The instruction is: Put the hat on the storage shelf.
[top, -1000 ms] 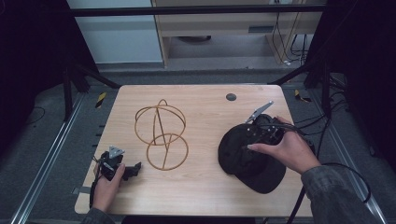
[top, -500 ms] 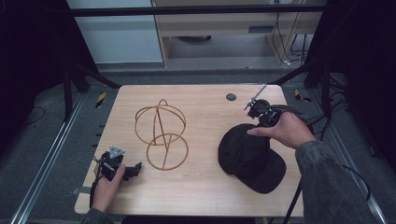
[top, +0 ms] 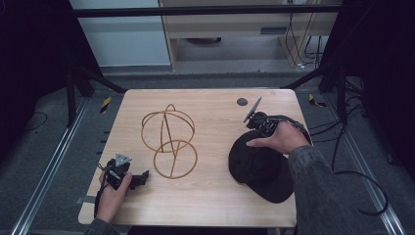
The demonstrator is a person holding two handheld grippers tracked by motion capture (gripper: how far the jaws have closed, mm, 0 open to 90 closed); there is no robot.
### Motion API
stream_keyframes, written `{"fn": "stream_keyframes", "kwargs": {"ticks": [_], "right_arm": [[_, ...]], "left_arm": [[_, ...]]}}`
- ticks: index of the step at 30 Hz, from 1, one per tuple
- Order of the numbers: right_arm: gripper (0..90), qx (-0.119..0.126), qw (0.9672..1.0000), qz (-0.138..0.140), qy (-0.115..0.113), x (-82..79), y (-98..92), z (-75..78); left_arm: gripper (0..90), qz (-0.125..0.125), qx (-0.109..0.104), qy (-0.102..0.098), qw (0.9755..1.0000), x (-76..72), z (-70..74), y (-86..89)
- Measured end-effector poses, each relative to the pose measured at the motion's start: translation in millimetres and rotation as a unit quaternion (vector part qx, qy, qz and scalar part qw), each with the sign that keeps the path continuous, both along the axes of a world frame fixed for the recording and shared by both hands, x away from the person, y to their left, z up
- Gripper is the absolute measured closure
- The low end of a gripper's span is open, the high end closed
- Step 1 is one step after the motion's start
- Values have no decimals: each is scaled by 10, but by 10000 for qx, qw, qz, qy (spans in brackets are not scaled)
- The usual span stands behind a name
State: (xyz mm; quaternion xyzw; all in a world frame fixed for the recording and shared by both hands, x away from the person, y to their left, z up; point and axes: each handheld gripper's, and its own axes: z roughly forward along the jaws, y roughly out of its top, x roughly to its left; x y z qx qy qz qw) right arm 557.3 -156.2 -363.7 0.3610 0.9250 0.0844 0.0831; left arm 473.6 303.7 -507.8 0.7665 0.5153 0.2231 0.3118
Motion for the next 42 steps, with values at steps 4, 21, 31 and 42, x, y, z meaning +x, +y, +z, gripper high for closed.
{"fn": "stream_keyframes", "kwargs": {"ticks": [4, 21, 31, 42], "right_arm": [[105, 0, 10000, -69, 29, -19, -6, -50], [539, 78, 9999, 96, -115, -61, -96, -59], [717, 124, 9997, 170, -76, -67, -126, -69], [751, 140, 9995, 254, -104, -88, -150, -36]], "left_arm": [[0, -23, -6, -3, 10000, 3, -1, -5], [0, -54, -1, -1, 10000, 2, 0, -11], [0, -55, -2, -2, 10000, 2, 0, -11], [0, -55, -1, -2, 10000, 2, 0, -11]]}}
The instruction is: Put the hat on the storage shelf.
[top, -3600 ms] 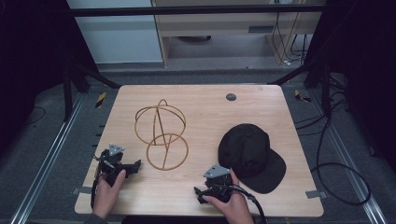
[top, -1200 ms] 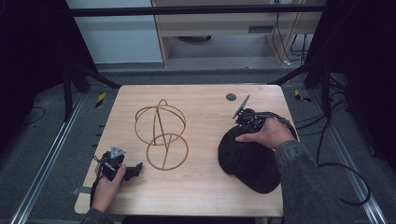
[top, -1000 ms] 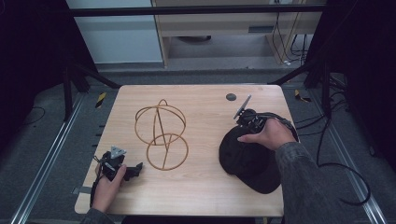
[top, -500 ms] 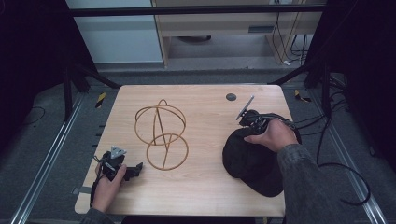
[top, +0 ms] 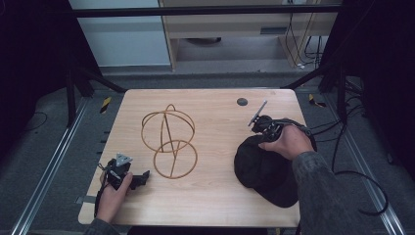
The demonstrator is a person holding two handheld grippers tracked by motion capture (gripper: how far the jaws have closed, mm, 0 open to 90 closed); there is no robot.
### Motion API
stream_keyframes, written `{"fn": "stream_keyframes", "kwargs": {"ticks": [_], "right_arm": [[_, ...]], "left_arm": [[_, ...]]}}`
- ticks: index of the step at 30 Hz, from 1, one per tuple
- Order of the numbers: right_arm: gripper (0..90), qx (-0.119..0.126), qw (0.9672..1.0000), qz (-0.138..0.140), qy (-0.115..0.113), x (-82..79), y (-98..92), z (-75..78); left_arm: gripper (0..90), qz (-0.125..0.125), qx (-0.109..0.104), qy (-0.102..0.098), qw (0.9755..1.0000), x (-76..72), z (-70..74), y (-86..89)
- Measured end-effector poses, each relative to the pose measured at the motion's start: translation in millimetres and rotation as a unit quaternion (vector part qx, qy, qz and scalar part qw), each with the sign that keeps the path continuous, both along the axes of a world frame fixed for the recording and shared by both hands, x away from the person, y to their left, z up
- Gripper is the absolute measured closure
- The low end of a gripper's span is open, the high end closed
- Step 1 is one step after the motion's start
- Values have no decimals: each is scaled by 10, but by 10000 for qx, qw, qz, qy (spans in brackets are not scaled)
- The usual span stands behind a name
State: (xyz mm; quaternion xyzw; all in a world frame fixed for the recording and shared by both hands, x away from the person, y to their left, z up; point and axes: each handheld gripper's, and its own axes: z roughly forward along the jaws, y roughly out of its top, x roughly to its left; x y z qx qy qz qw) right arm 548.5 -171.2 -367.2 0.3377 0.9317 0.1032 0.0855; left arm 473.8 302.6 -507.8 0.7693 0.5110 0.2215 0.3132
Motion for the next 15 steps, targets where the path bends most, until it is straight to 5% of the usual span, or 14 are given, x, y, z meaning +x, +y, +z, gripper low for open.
{"fn": "stream_keyframes", "kwargs": {"ticks": [7, 15], "right_arm": [[755, 155, 9998, -47, -71, -30, -55, 63], [759, 404, 9987, 105, -306, -111, -85, 307]], "left_arm": [[0, 0, 1, 0, 10000, 0, 0, 0], [0, 1, 0, 0, 10000, 0, 0, 0]]}}
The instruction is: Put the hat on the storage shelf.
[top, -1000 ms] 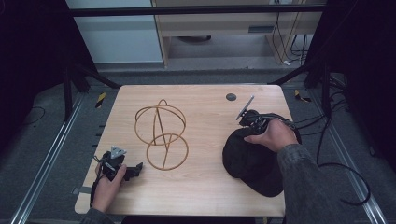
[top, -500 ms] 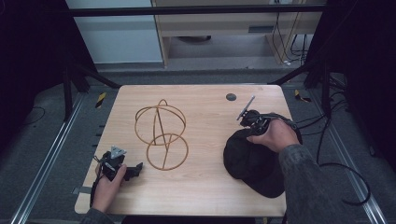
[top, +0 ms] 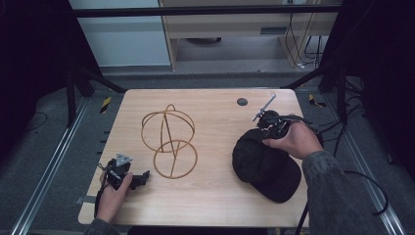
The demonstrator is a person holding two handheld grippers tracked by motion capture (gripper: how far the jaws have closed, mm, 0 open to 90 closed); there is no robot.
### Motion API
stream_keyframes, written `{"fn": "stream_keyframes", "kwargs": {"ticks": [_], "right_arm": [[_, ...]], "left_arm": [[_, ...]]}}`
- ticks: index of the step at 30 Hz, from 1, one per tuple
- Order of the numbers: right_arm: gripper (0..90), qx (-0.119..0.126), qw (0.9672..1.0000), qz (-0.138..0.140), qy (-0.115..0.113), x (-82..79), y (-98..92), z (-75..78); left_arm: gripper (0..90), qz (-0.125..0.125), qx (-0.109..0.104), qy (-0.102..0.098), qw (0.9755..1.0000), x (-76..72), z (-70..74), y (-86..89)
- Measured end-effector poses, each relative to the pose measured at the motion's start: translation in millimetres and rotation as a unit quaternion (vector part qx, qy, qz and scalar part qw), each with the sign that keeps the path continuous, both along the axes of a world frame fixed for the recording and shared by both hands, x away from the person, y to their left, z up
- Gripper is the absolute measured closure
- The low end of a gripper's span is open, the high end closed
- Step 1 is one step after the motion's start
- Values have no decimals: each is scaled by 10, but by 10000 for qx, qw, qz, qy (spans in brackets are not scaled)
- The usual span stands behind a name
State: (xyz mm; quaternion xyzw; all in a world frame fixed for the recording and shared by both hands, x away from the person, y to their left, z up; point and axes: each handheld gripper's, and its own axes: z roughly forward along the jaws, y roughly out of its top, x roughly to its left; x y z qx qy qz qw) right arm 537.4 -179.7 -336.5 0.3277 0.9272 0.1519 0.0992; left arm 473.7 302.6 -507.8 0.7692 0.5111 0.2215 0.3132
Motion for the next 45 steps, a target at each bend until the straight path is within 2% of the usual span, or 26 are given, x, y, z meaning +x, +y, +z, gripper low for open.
{"fn": "stream_keyframes", "kwargs": {"ticks": [4, 12, 13, 18, 19, 25, 28, 30, 39, 45], "right_arm": [[760, 176, 9997, 50, -158, -36, 10, 155], [761, 269, 9989, 174, -353, -83, 60, 357], [761, 330, 9983, 210, -429, -95, 84, 447], [761, 408, 9970, 295, -595, -122, 126, 598], [761, 480, 9959, 341, -694, -144, 146, 695], [761, 785, 9906, 469, -1014, -201, 198, 968], [761, 868, 9888, 528, -1090, -217, 222, 1043], [762, 960, 9858, 605, -1240, -234, 278, 1169], [762, 1254, 9781, 749, -1480, -223, 441, 1390], [762, 1378, 9747, 826, -1552, -220, 528, 1490]], "left_arm": [[0, -2, 2, 1, 10000, 0, 0, 0], [0, -1, 2, 1, 10000, 0, 0, 0], [0, -2, 1, 1, 10000, 0, 0, 0], [0, -2, 2, 0, 10000, 0, 0, 0], [0, -3, 3, 1, 10000, 0, 0, 1], [0, -1, 3, 0, 10000, 0, 0, 0], [0, -2, 3, 0, 10000, 0, 0, 0], [0, -2, 2, 0, 10000, 0, 0, 0], [0, -1, 0, -1, 10000, 0, 0, 0], [0, 1, -2, -2, 10000, 0, 0, 0]]}}
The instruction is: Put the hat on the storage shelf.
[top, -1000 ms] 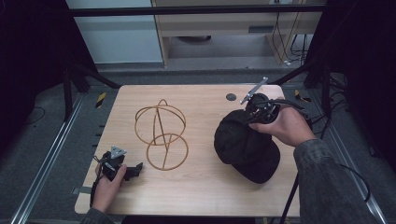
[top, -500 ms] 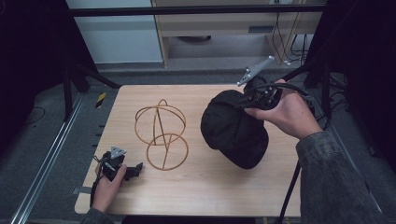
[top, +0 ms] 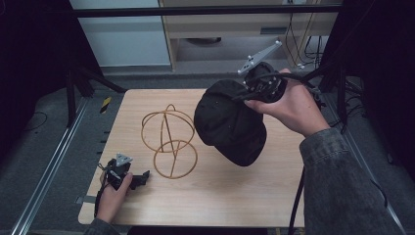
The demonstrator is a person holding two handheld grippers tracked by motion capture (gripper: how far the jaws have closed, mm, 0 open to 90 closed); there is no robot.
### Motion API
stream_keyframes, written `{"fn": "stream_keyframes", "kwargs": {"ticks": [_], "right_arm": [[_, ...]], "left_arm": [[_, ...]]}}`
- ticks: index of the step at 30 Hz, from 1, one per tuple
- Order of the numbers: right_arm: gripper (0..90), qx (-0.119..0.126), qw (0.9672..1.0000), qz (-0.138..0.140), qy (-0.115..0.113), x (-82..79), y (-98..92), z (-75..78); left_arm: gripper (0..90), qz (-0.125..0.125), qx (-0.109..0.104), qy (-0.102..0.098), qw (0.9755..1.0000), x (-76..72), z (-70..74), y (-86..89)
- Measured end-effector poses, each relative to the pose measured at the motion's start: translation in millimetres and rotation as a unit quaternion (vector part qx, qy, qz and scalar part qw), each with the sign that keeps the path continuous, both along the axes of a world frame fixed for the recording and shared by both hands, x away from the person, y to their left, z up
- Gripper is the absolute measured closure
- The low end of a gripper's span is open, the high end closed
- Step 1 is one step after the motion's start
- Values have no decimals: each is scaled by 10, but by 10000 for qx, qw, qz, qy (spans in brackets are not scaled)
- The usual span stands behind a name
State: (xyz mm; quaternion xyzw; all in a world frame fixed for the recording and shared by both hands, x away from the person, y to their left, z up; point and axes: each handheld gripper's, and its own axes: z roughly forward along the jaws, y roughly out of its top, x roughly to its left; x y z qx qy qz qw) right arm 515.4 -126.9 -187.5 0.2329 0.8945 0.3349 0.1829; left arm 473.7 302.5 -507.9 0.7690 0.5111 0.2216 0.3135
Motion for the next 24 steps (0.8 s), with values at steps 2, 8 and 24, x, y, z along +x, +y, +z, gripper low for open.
{"fn": "stream_keyframes", "kwargs": {"ticks": [2, 8, 24], "right_arm": [[762, 40, 10000, 30, -19, -3, 27, 38], [762, 108, 9998, 136, -118, -18, 115, 147], [762, 325, 9973, 603, -269, -25, 482, 321]], "left_arm": [[0, -1, 1, 0, 10000, 0, 0, 0], [0, 11, -9, -7, 10000, 0, -1, -1], [0, 8, -2, -9, 10000, -3, 0, -3]]}}
